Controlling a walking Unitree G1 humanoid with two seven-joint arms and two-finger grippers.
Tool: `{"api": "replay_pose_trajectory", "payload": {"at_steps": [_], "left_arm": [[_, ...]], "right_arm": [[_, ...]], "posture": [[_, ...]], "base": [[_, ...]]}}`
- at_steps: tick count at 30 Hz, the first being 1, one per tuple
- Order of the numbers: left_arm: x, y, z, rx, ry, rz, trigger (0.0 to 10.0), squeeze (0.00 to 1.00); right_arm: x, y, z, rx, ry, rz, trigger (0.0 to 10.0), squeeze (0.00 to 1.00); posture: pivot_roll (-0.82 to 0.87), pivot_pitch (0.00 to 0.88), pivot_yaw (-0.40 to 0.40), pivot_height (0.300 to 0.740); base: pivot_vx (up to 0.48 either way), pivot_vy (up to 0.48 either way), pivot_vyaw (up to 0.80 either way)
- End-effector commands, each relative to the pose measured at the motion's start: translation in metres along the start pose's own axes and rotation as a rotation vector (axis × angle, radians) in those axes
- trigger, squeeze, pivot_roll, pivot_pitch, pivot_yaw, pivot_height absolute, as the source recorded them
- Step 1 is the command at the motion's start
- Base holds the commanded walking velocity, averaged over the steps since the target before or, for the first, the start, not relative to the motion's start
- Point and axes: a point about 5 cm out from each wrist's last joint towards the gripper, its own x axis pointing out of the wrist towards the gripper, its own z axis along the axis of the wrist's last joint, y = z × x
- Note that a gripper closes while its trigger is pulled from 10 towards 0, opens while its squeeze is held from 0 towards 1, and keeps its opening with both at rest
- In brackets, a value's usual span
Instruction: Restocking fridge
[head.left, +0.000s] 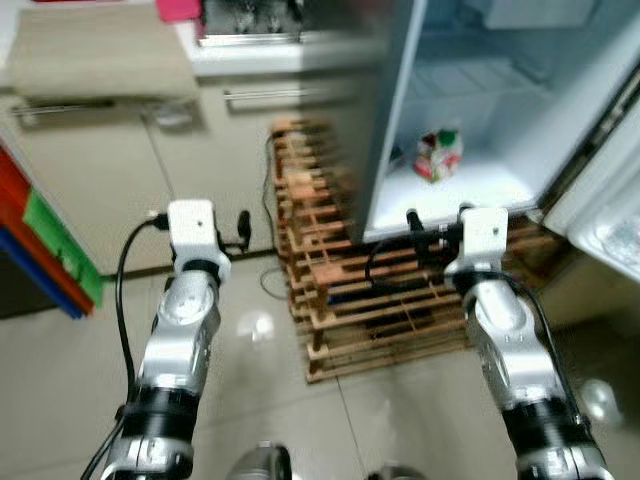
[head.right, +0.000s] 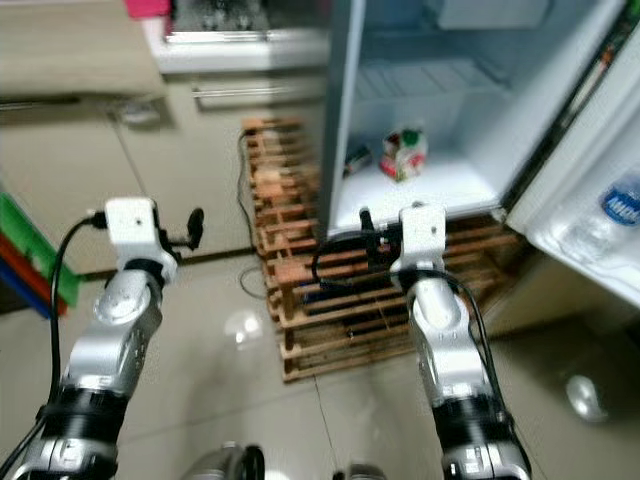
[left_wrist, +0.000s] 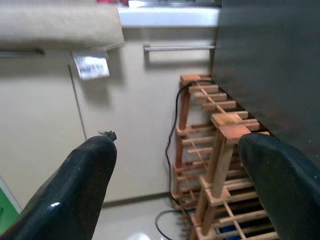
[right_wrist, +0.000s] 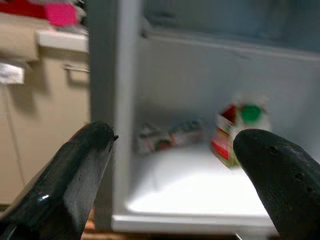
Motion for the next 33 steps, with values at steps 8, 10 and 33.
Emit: {"api": "replay_pose_trajectory", "payload": {"at_steps": [8, 10, 33], "left_arm": [[-0.019, -0.008, -0.025, -0.004, 0.13, -0.086, 10.0, 0.0], [-0.02, -0.006, -0.02, 0.017, 0.105, -0.059, 10.0, 0.0], [0.006, 0.005, 0.008, 0.006, 0.0, 0.059, 10.0, 0.0]], "right_arm": [[0.002, -0.006, -0.005, 0.045, -0.001, -0.01, 10.0, 0.18], [-0.001, 0.0, -0.011, 0.052, 0.008, 0.011, 10.0, 0.21], [-0.007, 0.01, -0.015, 0.044, 0.004, 0.005, 10.0, 0.17]], "posture": [[-0.07, 0.079, -0.023, 0.74], [-0.06, 0.082, -0.022, 0.74], [-0.08, 0.016, -0.021, 0.74]], "base": [[0.0, 0.0, 0.45], [0.0, 0.0, 0.44], [0.0, 0.271, 0.21]]}}
